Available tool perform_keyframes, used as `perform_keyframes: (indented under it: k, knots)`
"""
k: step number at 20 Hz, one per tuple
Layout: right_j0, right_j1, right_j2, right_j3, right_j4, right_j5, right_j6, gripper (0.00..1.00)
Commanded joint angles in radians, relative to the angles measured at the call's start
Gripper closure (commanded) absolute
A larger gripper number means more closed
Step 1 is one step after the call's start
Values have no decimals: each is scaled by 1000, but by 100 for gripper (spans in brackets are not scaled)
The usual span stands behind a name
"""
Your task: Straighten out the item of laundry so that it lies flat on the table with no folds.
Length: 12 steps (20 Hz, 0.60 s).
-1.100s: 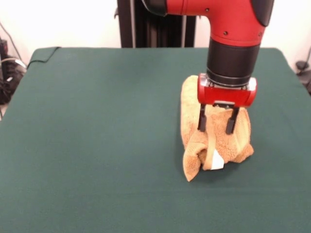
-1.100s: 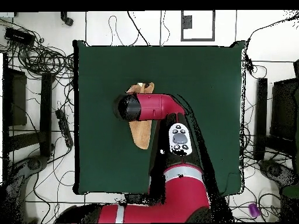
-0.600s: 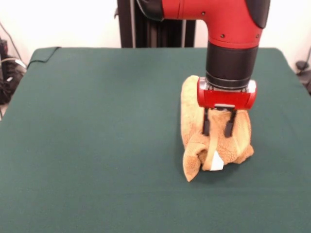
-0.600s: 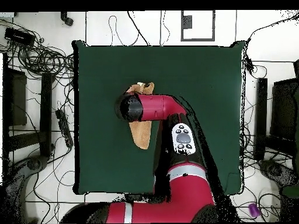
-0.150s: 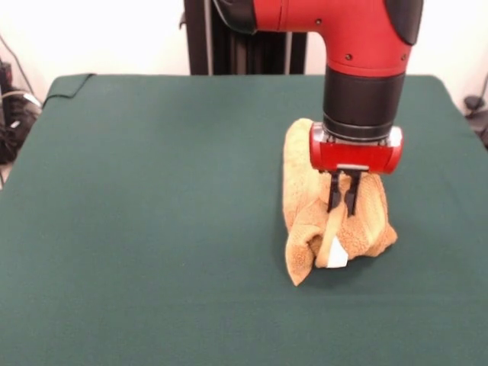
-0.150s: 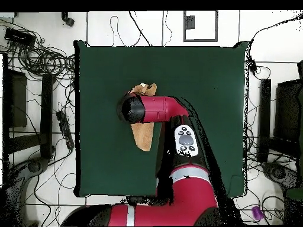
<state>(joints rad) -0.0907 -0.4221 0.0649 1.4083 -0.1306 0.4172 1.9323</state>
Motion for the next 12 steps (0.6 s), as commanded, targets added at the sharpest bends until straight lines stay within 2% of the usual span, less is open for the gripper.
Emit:
perform_keyframes:
  k: [1, 7, 12]
  knots:
    - [2, 47, 126, 81, -45, -15, -7, 100]
    - [-3, 27, 125, 91, -45, 19, -22, 100]
    - [-13, -86, 108, 147, -42, 121, -57, 100]
